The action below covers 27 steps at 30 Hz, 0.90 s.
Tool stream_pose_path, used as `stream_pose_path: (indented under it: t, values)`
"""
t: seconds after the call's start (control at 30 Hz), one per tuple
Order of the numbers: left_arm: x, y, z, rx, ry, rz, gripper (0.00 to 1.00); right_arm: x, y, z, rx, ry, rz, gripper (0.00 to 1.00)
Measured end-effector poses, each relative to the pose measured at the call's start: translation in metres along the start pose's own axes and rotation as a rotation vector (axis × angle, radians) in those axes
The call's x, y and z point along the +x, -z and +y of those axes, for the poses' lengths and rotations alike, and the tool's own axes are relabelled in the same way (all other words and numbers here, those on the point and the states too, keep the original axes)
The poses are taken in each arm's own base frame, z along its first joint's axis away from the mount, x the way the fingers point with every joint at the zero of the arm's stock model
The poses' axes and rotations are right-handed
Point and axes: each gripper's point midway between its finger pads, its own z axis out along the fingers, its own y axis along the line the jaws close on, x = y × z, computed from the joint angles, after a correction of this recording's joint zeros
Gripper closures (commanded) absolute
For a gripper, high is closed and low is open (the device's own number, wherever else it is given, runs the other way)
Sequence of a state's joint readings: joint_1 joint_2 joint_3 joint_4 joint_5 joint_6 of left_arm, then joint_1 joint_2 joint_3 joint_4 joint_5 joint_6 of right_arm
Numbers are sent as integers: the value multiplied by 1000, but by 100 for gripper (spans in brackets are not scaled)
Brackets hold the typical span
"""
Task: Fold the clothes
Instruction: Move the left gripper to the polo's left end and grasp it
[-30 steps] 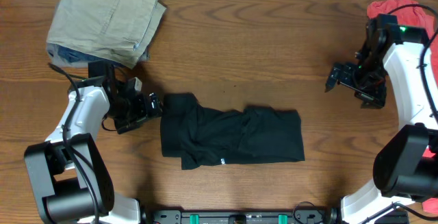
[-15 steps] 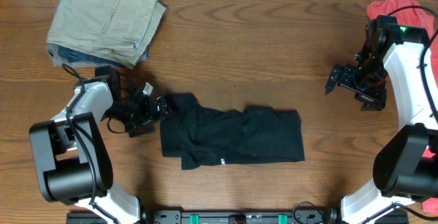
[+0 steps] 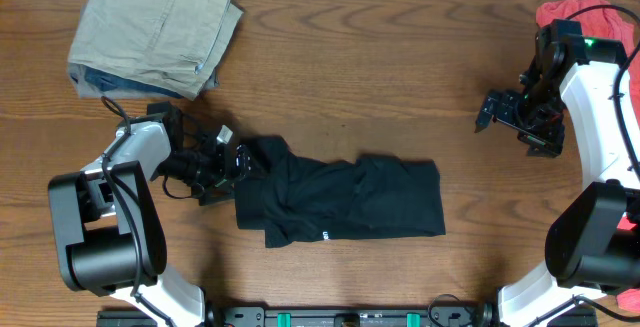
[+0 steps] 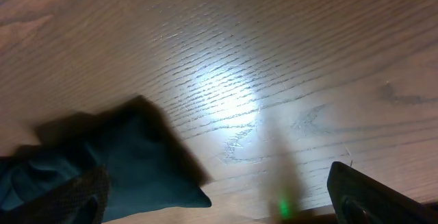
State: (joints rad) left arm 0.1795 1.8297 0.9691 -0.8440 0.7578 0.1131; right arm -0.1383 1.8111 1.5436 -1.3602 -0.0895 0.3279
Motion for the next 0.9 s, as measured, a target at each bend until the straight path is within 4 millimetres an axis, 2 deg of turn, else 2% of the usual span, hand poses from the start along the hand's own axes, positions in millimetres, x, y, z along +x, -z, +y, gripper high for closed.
stream_pose_path:
  t: [0.27,0.9]
  values:
    - [17,-4,1,5,43,60,2,0,0,0,0,0,0,1]
    - [20,-7,-7,76,17,68,2,0,0,0,0,0,0,1]
